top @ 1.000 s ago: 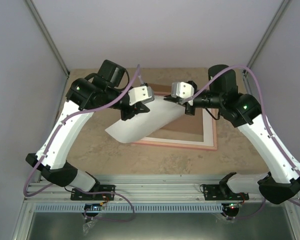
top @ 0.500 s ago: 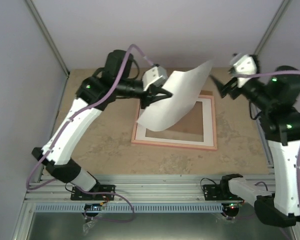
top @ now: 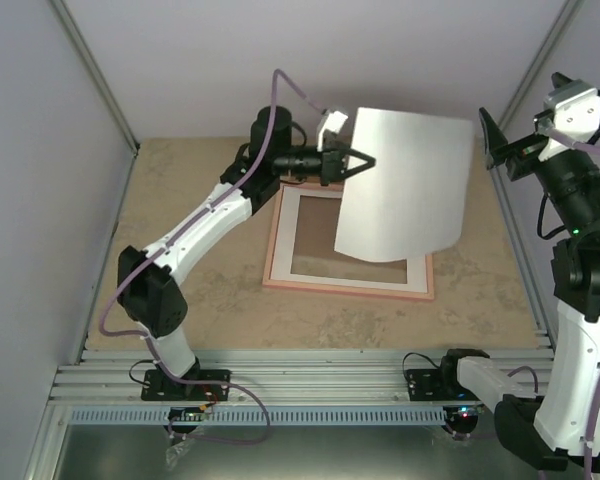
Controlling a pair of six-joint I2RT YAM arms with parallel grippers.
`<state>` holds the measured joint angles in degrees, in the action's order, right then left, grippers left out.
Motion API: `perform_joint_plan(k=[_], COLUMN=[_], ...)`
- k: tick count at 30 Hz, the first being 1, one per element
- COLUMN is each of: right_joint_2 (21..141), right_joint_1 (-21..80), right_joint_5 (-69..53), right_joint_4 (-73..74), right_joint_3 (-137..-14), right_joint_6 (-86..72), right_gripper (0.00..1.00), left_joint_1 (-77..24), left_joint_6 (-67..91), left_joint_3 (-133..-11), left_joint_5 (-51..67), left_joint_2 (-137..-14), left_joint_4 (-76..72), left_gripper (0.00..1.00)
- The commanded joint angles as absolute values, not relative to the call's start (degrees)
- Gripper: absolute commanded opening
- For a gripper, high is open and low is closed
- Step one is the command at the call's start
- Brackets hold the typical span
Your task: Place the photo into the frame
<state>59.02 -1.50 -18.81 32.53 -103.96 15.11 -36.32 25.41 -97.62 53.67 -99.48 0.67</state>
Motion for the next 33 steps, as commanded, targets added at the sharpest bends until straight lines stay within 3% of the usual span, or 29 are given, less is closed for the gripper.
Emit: perform_joint_plan(k=[1,5,11,19,33], right_joint_2=[60.1,60.2,59.4,58.9,60.7], right_joint_1=[-2.0,-2.0,-2.0,-2.0,-2.9], right_joint_5=[-19.8,-21.6,-22.8,-26.9,-30.5], right_joint_4=[32.2,31.7,31.2,33.9,34.6], right_joint_3=[-100.5,-95.5,-84.3,-73.6,-65.6], right_joint_6=[14.6,16.2,18.9,22.3,23.5], right_gripper=[0.98,0.98,0.98,0.98,0.98], left_joint_1=[-30.8,-26.9,-24.8,-23.6,-21.9], left_joint_6=[52.1,47.4,25.9,13.8,12.0], left_joint_3=[-83.0,-76.6,-79.5,-82.1,-87.8], left_joint_5=[55.7,53.3,42.7,38.5,36.0], left_joint_2=[-101.1,-103.4,-106.4,-109.6,-113.8], left_joint_4=[-26.7,-14.5,12.1,23.6,24.8], left_gripper=[0.0,0.0,0.0,0.0,0.0])
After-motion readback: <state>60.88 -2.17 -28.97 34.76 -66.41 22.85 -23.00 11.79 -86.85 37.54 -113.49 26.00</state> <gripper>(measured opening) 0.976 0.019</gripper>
